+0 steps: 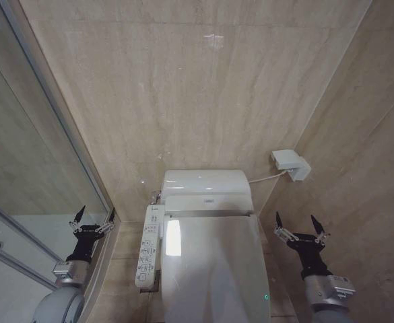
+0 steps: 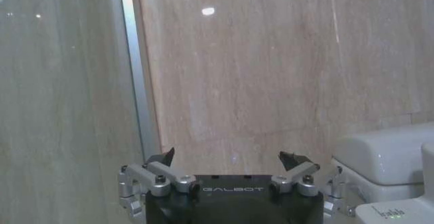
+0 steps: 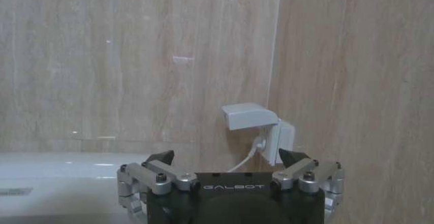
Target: Open the toilet lid, clean the toilet bowl with a toilet brush, close the toilet lid, and flush.
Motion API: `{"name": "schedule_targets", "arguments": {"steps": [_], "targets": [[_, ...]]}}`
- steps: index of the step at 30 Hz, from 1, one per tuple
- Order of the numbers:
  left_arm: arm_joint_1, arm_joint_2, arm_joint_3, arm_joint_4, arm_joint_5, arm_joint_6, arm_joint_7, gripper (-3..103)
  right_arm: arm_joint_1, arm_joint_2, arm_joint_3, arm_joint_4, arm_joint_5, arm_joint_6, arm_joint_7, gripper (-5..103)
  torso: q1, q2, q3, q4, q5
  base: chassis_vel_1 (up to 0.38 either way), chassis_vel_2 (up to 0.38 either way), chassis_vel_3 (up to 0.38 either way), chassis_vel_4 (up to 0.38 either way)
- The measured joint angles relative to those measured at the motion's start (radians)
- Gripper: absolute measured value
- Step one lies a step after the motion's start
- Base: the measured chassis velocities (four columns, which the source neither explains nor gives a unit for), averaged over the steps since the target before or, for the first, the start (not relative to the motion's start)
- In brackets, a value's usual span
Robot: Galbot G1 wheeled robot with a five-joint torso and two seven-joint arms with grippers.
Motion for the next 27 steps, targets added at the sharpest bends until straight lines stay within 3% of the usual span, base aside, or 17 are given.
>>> {"name": "schedule_targets", "arguments": {"steps": [27], "targets": [[0.003, -0.001, -0.002, -0.003, 0.0, 0.0, 0.001, 100, 0.0, 0.0, 0.0, 0.0, 0.0, 0.0, 0.0, 100, 0.0, 0.0, 0.0, 0.0, 0.0, 0.0, 0.0, 0.0, 0.0]]}}
